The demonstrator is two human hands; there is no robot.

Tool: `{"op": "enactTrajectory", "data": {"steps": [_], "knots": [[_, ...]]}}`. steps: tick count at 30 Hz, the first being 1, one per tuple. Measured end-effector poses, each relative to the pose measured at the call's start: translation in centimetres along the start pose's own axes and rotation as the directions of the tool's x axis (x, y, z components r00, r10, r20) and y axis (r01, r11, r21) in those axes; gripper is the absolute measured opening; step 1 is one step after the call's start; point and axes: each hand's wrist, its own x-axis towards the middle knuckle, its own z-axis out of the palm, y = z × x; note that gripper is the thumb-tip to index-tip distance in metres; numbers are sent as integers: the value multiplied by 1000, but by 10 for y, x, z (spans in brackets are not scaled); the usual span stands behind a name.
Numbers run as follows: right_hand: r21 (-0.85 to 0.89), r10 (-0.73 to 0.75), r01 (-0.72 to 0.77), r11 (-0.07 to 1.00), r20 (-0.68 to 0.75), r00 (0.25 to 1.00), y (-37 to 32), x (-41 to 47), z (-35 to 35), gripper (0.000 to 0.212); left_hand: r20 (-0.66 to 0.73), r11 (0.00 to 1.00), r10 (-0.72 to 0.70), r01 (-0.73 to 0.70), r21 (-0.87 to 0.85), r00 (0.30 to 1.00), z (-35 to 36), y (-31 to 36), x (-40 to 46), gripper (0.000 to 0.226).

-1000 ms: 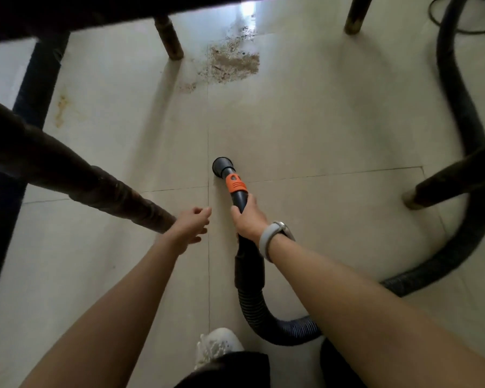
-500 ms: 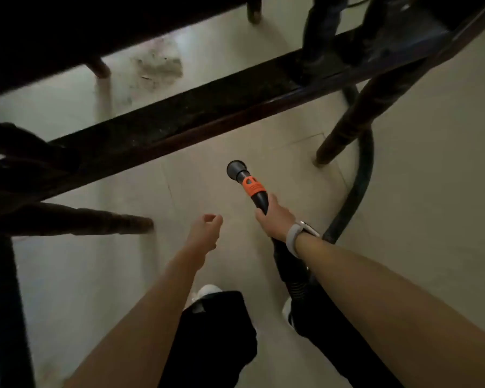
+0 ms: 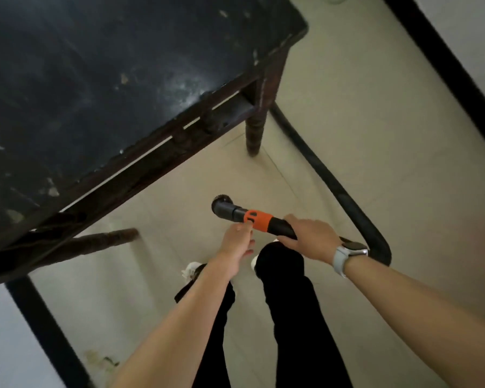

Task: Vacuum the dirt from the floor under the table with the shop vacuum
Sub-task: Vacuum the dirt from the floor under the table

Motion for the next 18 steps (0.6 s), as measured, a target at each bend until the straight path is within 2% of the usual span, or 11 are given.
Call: {"op": "enactTrajectory", "data": {"steps": [4, 8, 15, 18], "knots": [[52, -7, 12, 999, -96, 995, 30, -50, -45, 40, 30, 1000, -20, 20, 20, 999, 52, 33, -49, 33], [144, -11, 40, 989, -197, 980, 65, -95, -90, 40, 73, 995, 78, -74, -64, 994, 103, 64, -103, 38], [292, 40, 91, 952, -411, 911, 102, -133, -158, 40, 142, 925, 332, -293, -240, 932, 166, 123, -163, 22], [291, 51, 98, 952, -467, 883, 115, -132, -192, 38, 155, 883, 423, -368, -291, 893, 180, 154, -174, 15]]}}
